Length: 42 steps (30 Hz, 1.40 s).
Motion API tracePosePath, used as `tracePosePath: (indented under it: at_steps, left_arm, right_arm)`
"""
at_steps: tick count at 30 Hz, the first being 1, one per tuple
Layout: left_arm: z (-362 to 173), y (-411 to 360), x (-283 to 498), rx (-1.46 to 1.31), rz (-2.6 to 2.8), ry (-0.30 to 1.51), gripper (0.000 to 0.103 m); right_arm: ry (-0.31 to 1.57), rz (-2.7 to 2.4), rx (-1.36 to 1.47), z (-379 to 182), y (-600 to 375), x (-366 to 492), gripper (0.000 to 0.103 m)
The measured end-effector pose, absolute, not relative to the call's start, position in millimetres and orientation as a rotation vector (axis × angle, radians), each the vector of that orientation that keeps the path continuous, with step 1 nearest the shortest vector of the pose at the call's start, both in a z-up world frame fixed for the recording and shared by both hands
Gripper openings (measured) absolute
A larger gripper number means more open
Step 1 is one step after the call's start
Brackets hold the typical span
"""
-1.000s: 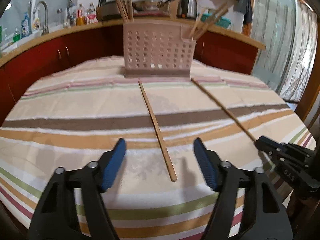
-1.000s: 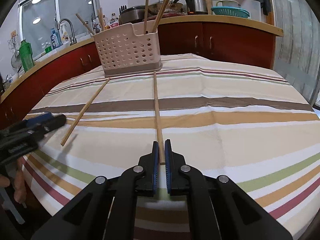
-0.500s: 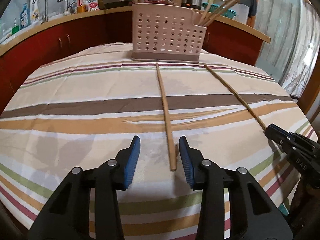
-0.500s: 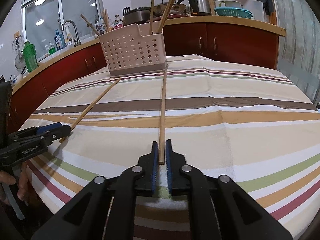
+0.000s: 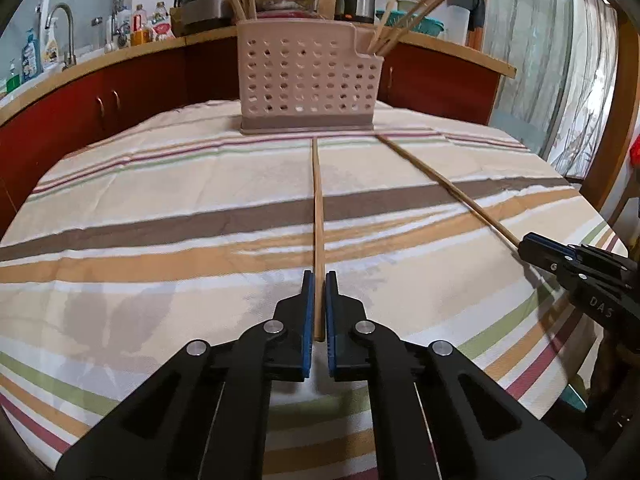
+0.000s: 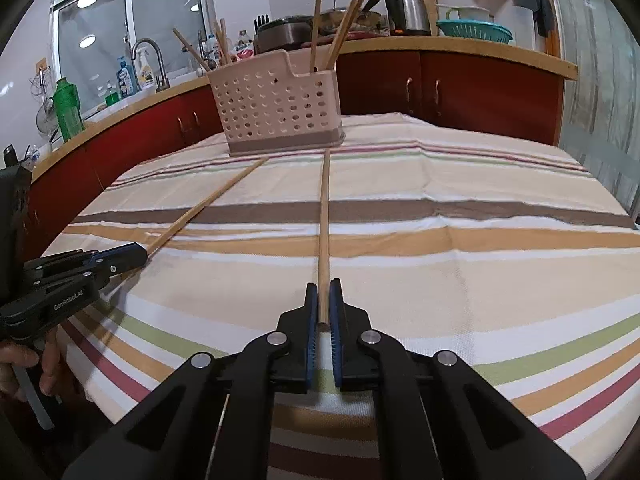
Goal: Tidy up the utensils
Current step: 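Close the right tool on a chopstick while the left tool grasps the last one, then lift both held chopsticks upright and carry them over the pink caddy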
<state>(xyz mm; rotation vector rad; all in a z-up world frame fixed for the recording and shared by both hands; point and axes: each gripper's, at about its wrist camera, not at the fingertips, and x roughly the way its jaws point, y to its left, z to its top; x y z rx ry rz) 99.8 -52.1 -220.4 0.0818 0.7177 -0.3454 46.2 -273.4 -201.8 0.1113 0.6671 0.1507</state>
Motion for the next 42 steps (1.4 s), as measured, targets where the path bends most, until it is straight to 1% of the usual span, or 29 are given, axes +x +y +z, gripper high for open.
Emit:
tracePosePath:
  at_steps: [13,22,30,42]
  left_arm:
    - [-156,-28,84,0.025,-0.291,0.523,0.006]
    - [-111,-17,70,-0.006,-0.275,0.395,0.006]
    - [-87,-13,61,-0.006,-0.277,0.344,0.006]
    - [-72,-14,72,0.005,-0.271,0.306,0.006]
  right_arm:
    - [0.495,0.151,0.095,-135,-276,26,0.007]
    - [0.417,0.152,0.089,-104,-277,19,0.007]
    - [0.379,0.163,0.098,-86,-279,15,0.007]
    - [0.33,0.188,0.075,-63,-275,38,0.007]
